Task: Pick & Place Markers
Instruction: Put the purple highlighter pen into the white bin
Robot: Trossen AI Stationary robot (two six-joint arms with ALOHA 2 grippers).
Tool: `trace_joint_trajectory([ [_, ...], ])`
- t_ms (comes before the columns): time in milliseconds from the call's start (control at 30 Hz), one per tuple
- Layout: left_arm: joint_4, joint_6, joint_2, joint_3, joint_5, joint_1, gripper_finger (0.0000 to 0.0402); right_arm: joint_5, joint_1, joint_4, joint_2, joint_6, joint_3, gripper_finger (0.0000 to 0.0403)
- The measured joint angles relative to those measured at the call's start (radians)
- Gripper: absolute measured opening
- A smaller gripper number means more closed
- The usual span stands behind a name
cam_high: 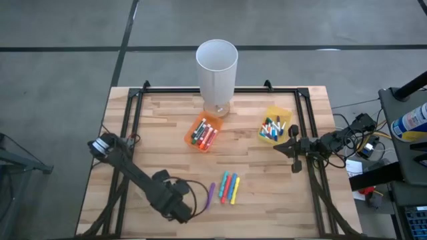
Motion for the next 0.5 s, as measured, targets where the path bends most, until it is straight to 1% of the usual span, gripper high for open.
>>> trace_joint_trajectory([
  [67,0.021,-0.039,0.0,0.011,-0.021,0.023,0.0138,0.0,0.0,0.0,0.0,0.0,0.0,0.0009],
  [200,0.102,-0.085,0.0,0.027,-0.022,0.069,0.0138,0.0,0.0,0.0,0.0,0.0,0.0,0.0009],
  [300,0.202,-0.123,0.0,0.03,-0.022,0.101,0.0138,0.0,0.0,0.0,0.0,0.0,0.0,0.0009],
  [500,0.413,-0.138,0.001,0.03,-0.029,0.161,0.0138,0.0,0.0,0.0,0.0,0.0,0.0,0.0009],
])
